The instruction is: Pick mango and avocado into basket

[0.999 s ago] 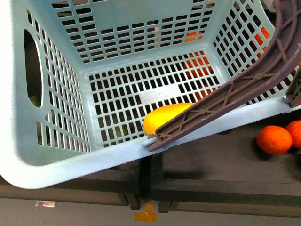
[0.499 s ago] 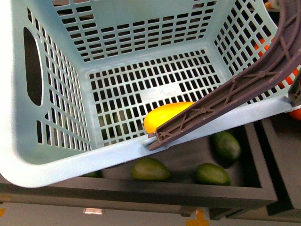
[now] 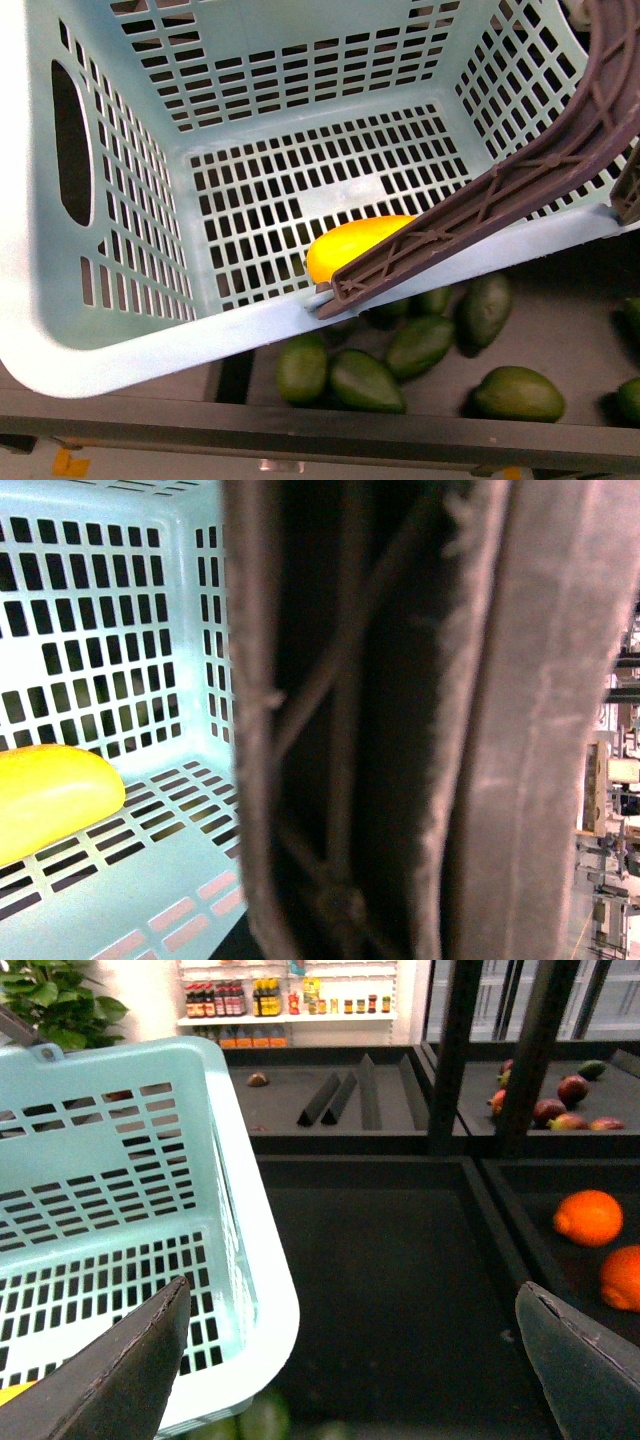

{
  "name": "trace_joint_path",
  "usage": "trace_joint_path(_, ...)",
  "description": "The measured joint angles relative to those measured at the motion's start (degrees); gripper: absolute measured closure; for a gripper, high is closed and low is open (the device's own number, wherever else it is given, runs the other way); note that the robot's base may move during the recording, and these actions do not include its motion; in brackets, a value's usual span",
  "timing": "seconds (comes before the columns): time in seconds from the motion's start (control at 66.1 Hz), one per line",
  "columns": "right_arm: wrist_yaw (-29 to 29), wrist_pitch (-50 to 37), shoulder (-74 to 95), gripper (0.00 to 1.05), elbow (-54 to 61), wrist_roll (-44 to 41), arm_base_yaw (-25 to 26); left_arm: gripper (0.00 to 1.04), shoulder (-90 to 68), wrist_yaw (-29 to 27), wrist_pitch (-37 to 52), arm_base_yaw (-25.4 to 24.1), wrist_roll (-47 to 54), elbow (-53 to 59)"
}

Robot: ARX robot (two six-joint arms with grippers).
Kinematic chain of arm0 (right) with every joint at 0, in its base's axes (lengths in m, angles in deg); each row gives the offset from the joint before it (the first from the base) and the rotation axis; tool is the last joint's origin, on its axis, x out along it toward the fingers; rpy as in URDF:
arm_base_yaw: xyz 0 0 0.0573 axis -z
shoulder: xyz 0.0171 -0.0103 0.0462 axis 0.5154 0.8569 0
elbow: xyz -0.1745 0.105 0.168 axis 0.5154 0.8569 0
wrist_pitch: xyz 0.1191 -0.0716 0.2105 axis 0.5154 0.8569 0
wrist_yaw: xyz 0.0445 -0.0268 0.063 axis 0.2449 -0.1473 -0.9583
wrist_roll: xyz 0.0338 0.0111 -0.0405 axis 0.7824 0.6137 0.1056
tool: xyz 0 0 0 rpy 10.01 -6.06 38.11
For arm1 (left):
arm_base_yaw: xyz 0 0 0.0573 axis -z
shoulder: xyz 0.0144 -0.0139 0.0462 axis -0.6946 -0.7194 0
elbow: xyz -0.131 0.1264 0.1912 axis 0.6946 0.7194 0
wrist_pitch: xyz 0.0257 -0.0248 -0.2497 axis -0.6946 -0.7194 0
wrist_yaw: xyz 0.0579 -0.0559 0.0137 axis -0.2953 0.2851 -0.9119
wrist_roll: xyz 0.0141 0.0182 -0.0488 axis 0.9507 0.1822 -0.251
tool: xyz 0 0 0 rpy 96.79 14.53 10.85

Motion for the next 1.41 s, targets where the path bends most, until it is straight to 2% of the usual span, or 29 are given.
trace_joint_path(0.56, 0.74, 0.59, 0.09, 0.09, -0.15, 0.68, -0.17, 0.91, 0.04, -1.62, 0.0, -0.94, 1.09, 0.0)
trace_joint_path(0.575, 1.97, 2.1, 0.37, 0.09, -0.55, 1.66, -0.55, 0.91, 0.04, -1.55, 0.0, -0.9, 1.09, 0.0)
trace_joint_path(0.62, 10.99, 16.0, 2.12, 0.09, -5.64, 8.55, -1.51, 0.91, 0.04, -1.07, 0.0, -0.74, 0.96, 0.0)
trace_joint_path(0.666, 16.81, 26.25, 4.35, 0.09, -10.16, 14.53, -0.15, 0.91, 0.04, -0.39, 0.0, -0.55, 0.48, 0.0)
trace_joint_path(0.696, 17.81, 32.13, 6.16, 0.09, -12.85, 17.79, 1.49, 0.91, 0.07, -0.15, 0.0, -0.42, 0.35, 0.0)
trace_joint_path(0.741, 17.05, 35.89, 8.31, 0.09, -14.82, 20.41, 4.26, 0.91, 0.07, 0.04, 0.0, -0.11, 0.28, 0.0)
trace_joint_path(0.802, 13.4, 34.12, 11.63, 0.09, -15.93, 20.7, 8.09, 0.91, 0.02, 0.37, 0.0, -0.04, 0.26, 0.0)
trace_joint_path(0.968, 2.45, 20.46, 25.92, 0.09, -20.55, 9.29, 19.5, 0.91, 0.02, 0.68, 0.0, 0.24, 0.04, -0.02)
trace_joint_path(1.089, -5.2, 14.05, 45.18, 0.09, -28.28, -9.94, 26.8, 0.91, 0.02, -0.02, 0.0, 0.13, -0.09, 0.0)
trace_joint_path(1.135, -5.49, 12.61, 52.41, 0.09, -31.02, -18.47, 28.06, 0.91, 0.02, -0.68, 0.0, -0.02, 0.11, 0.0)
trace_joint_path(1.241, -5.88, 12.52, 63.34, 0.09, -35.56, -30.53, 29.24, 0.91, 0.02, -0.57, 0.0, -0.04, 0.35, -0.02)
trace_joint_path(1.407, -8.46, 14.84, 79.3, 0.09, -43.1, -41.11, 28.3, 0.91, 0.02, 0.44, 0.0, 0.04, 0.11, 0.0)
